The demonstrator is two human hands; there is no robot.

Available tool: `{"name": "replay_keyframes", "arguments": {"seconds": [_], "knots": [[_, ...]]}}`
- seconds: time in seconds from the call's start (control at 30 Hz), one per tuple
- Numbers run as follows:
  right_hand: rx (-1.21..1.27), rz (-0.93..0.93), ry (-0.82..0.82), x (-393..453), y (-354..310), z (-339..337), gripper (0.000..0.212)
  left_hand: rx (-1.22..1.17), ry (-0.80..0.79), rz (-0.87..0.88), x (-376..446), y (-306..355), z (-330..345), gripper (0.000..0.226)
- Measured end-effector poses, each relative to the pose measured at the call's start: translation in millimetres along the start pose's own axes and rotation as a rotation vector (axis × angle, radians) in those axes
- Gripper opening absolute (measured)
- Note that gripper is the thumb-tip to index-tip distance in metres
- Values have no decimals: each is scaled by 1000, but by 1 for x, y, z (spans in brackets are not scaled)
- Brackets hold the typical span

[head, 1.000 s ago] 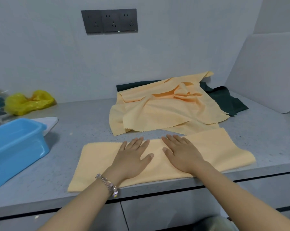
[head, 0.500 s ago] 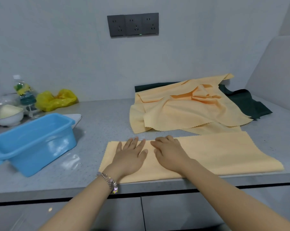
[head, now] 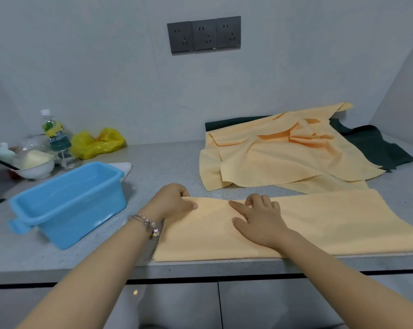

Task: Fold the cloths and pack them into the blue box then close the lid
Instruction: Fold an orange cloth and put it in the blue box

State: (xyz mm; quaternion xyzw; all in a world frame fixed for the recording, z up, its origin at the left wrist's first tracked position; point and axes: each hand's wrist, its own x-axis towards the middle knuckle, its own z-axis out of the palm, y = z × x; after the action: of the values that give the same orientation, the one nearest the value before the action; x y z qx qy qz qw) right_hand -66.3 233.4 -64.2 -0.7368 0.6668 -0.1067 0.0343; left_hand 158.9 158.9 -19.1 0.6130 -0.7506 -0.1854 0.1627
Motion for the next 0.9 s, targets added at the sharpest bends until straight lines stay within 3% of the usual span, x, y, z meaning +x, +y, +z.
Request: {"name": "replay_keyframes", "arguments": {"seconds": [0.1, 0.17, 0.27, 0.6, 0.8, 0.9], "knots": [[29, 9, -74, 4, 3, -2, 56, -194, -95, -151, -2, 5, -20, 33], [47, 13, -124, 5, 5, -5, 59, -158, -211, -219, -7, 8, -30, 51], [62, 10, -185, 5, 6, -10, 66, -146, -226, -245, -13, 11, -39, 76], [121, -42, -402, -9, 10, -31, 112, -788, -243, -151, -21, 39, -52, 16], [121, -89, -396, -20, 9, -29, 120, -1020, -183, -104, -28, 81, -37, 13], [402, -70, -352, -30, 19, -40, 110, -1060, -172, -63, -28, 102, -24, 14]]}}
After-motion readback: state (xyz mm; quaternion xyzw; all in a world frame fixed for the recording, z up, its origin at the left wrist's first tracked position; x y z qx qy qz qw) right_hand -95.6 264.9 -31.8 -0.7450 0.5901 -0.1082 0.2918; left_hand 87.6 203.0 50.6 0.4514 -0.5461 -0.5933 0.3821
